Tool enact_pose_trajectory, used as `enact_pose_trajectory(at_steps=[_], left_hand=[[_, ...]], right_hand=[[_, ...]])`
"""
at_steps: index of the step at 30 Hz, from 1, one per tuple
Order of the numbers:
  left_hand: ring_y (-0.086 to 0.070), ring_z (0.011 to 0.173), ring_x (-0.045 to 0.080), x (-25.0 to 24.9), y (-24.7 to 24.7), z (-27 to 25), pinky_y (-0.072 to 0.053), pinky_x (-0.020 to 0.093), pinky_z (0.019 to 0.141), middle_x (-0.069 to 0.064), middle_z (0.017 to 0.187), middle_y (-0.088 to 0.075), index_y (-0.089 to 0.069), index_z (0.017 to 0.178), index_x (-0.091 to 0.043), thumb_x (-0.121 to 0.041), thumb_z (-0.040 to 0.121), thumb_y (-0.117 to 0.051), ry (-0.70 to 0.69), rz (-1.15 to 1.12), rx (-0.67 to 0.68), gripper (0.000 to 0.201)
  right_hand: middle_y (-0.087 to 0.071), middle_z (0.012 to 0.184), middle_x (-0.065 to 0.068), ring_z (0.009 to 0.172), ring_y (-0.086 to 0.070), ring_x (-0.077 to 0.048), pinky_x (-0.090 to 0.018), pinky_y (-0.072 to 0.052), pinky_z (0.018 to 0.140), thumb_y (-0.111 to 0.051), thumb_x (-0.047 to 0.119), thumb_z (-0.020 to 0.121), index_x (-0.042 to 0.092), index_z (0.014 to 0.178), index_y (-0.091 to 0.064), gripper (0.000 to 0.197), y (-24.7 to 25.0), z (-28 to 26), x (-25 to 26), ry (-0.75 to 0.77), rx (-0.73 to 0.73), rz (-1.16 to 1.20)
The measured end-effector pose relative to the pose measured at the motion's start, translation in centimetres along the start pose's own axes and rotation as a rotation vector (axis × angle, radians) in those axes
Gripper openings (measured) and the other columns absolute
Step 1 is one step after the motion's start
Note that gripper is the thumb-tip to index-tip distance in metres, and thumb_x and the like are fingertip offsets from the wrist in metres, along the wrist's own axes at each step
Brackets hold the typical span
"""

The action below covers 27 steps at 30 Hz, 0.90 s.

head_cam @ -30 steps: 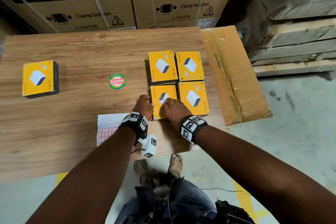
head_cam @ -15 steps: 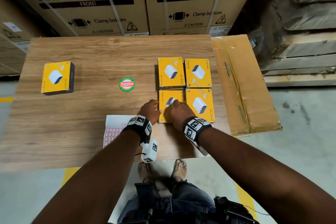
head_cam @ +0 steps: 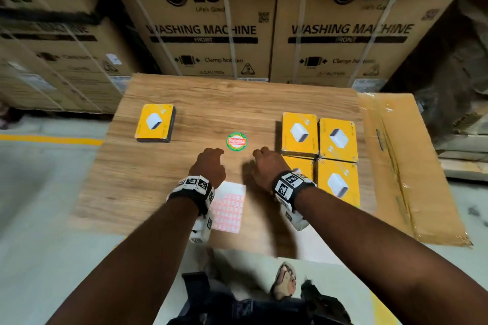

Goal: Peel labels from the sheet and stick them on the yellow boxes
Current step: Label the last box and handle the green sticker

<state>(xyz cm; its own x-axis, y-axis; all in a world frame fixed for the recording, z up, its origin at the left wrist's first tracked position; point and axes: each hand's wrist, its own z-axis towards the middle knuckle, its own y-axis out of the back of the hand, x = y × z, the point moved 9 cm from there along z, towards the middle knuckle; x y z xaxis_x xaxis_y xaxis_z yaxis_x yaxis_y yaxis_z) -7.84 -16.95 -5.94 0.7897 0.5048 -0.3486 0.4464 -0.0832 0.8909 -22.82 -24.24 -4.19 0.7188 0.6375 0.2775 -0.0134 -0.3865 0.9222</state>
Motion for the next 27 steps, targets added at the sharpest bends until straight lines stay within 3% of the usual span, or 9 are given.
enact_pose_trajectory(at_steps=[4, 7, 13, 16, 20, 24, 27], left_hand=[[-0.042, 0.134, 0.027, 6.1, 4.0, 0.9, -0.038, 0.039, 0.108, 0.007, 0.149, -0.036, -0.036, 0.147, -0.019, -0.022, 0.093, -0.055, 0.027, 0.011, -0.043, 0.058], [-0.035, 0.138, 0.025, 12.2, 6.8, 2.3, -0.037, 0.041, 0.109, 0.004, 0.153, -0.033, -0.031, 0.149, -0.02, -0.023, 0.094, -0.054, 0.078, 0.004, -0.055, 0.06], [-0.029, 0.142, 0.031, 22.8, 9.7, 6.3, -0.032, 0.043, 0.113, 0.014, 0.155, -0.027, -0.024, 0.152, -0.011, -0.023, 0.091, -0.061, 0.149, -0.039, -0.076, 0.073], [-0.024, 0.145, 0.032, 25.3, 9.0, 8.2, -0.026, 0.04, 0.116, 0.019, 0.156, -0.024, -0.017, 0.154, -0.007, -0.024, 0.087, -0.063, 0.135, -0.072, -0.044, 0.082], [-0.033, 0.14, 0.032, 26.7, 7.5, 10.4, -0.03, 0.039, 0.114, 0.019, 0.151, -0.033, -0.018, 0.153, -0.007, -0.017, 0.082, -0.071, 0.18, -0.201, 0.022, 0.089], [-0.039, 0.134, 0.033, 27.0, 6.6, 10.8, -0.035, 0.043, 0.11, 0.017, 0.145, -0.037, -0.022, 0.153, -0.017, -0.021, 0.075, -0.079, 0.165, -0.268, 0.008, 0.096], [-0.045, 0.125, 0.032, 27.0, 7.2, 10.4, -0.042, 0.044, 0.103, 0.013, 0.135, -0.039, -0.029, 0.149, -0.024, -0.024, 0.071, -0.081, 0.164, -0.284, -0.067, 0.093]], right_hand=[[-0.05, 0.134, -0.015, 0.118, -0.053, -0.036, -0.044, -0.044, 0.094, -0.048, 0.035, 0.095, 0.009, 0.134, -0.045, 0.046, 0.3, 5.3, 5.1, 0.023, -0.014, 0.025], [-0.051, 0.131, -0.015, 0.118, -0.053, -0.036, -0.044, -0.047, 0.095, -0.052, 0.034, 0.093, 0.01, 0.133, -0.045, 0.047, -0.1, 9.7, 9.8, 0.038, 0.015, 0.077], [-0.047, 0.135, -0.021, 0.124, -0.049, -0.038, -0.04, -0.044, 0.099, -0.066, 0.031, 0.088, 0.009, 0.144, -0.033, 0.069, -2.7, 17.6, 18.4, 0.037, 0.148, 0.23], [-0.049, 0.133, -0.022, 0.123, -0.049, -0.038, -0.038, -0.043, 0.096, -0.068, 0.03, 0.087, 0.009, 0.145, -0.028, 0.074, -4.3, 20.1, 20.1, -0.007, 0.188, 0.298], [-0.05, 0.133, -0.023, 0.12, -0.051, -0.04, -0.038, -0.044, 0.094, -0.074, 0.029, 0.081, 0.011, 0.148, -0.023, 0.086, -6.7, 22.0, 20.7, -0.054, 0.208, 0.352], [-0.043, 0.144, -0.017, 0.127, -0.048, -0.035, -0.037, -0.042, 0.102, -0.077, 0.023, 0.076, 0.015, 0.151, -0.026, 0.092, -7.4, 22.7, 21.7, -0.051, 0.189, 0.391], [-0.042, 0.138, -0.016, 0.121, -0.052, -0.035, -0.037, -0.045, 0.1, -0.077, 0.02, 0.073, 0.018, 0.148, -0.031, 0.088, -7.0, 22.9, 22.0, -0.071, 0.135, 0.429]])
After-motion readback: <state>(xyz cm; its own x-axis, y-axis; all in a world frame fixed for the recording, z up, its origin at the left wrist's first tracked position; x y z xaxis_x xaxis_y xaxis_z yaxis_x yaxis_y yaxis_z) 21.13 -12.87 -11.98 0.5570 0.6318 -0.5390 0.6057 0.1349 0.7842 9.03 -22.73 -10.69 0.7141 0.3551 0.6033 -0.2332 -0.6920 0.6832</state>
